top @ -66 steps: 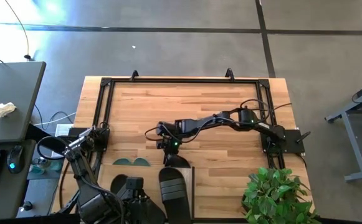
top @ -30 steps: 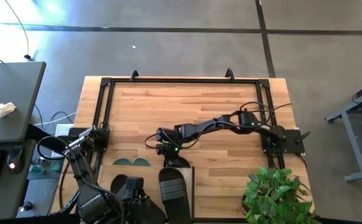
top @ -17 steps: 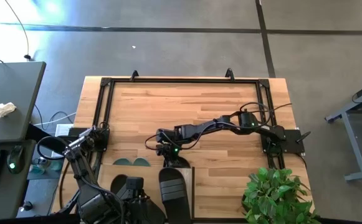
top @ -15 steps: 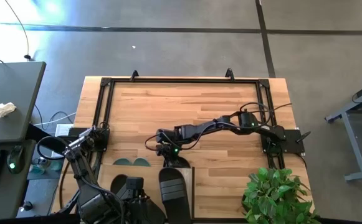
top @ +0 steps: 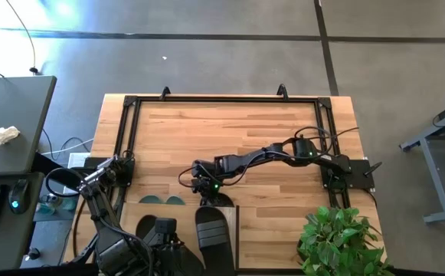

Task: Pick and place slides into the shelf
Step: Adjust the black slipper under the shelf

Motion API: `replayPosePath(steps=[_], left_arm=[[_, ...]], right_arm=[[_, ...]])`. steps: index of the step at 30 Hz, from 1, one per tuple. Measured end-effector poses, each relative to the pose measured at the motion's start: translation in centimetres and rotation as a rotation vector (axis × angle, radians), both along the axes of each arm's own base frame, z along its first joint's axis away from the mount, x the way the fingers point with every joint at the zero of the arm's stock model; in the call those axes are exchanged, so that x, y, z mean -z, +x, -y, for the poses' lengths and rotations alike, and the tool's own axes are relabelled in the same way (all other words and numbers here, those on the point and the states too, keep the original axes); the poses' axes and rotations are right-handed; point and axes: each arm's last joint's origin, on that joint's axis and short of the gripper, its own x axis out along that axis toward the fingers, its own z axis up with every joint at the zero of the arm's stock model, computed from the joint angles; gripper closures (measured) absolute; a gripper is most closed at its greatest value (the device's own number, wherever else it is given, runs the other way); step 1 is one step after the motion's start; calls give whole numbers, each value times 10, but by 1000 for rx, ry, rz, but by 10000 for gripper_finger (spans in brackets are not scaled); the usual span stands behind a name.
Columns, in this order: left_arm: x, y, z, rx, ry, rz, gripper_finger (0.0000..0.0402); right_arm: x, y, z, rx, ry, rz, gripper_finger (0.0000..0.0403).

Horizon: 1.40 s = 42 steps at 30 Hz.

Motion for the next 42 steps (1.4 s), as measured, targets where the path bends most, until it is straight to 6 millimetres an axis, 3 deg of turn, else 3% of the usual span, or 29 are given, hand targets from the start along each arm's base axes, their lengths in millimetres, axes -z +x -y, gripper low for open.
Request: replayPosePath(steps=[23, 42], left_arm=[[0, 0, 0, 1, 0, 0, 202], [0, 0, 0, 4, 2, -1, 202]], right_arm=[[0, 4, 24, 60, -41, 45, 400], [-1, 5, 31, 87, -95, 64, 403]])
